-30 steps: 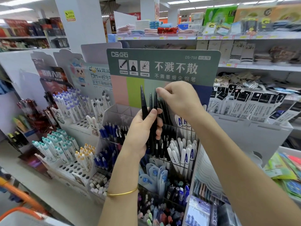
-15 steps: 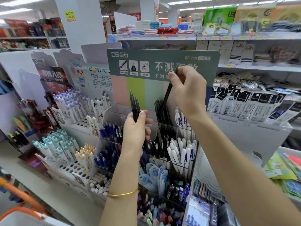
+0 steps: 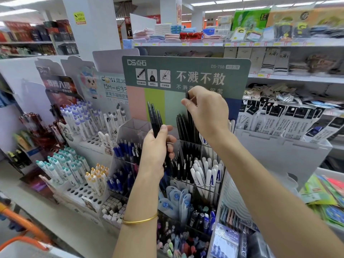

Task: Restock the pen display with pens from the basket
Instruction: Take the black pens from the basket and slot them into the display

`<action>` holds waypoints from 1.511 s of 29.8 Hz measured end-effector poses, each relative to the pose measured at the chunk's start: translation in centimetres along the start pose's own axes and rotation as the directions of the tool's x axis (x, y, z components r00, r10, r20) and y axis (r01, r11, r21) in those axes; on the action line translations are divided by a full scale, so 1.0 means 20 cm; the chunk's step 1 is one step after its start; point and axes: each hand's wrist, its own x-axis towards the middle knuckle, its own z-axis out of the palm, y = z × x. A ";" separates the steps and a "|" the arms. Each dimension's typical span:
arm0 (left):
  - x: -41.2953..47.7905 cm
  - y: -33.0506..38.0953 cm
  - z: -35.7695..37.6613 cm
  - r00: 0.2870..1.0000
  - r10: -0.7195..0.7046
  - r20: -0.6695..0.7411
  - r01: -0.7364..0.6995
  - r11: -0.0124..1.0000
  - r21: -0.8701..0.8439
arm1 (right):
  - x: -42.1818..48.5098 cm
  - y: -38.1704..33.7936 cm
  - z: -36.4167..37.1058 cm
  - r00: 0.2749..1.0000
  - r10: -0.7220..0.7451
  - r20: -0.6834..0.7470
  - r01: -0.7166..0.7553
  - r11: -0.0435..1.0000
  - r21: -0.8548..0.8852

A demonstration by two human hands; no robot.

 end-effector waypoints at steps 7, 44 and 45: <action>-0.01 0.00 0.00 0.999 0.005 0.035 -0.005 1.000 0.007 | 0.00 0.03 0.02 0.954 0.046 0.297 0.056 0.944 -0.326; 0.00 0.02 0.02 0.995 -0.017 0.101 0.018 1.000 -0.006 | 0.02 0.04 -0.02 0.979 0.096 0.178 -0.070 0.987 -0.147; -0.01 0.02 0.02 0.994 -0.008 0.107 0.010 1.000 -0.015 | 0.02 0.04 -0.01 0.966 0.088 0.242 -0.030 0.972 -0.234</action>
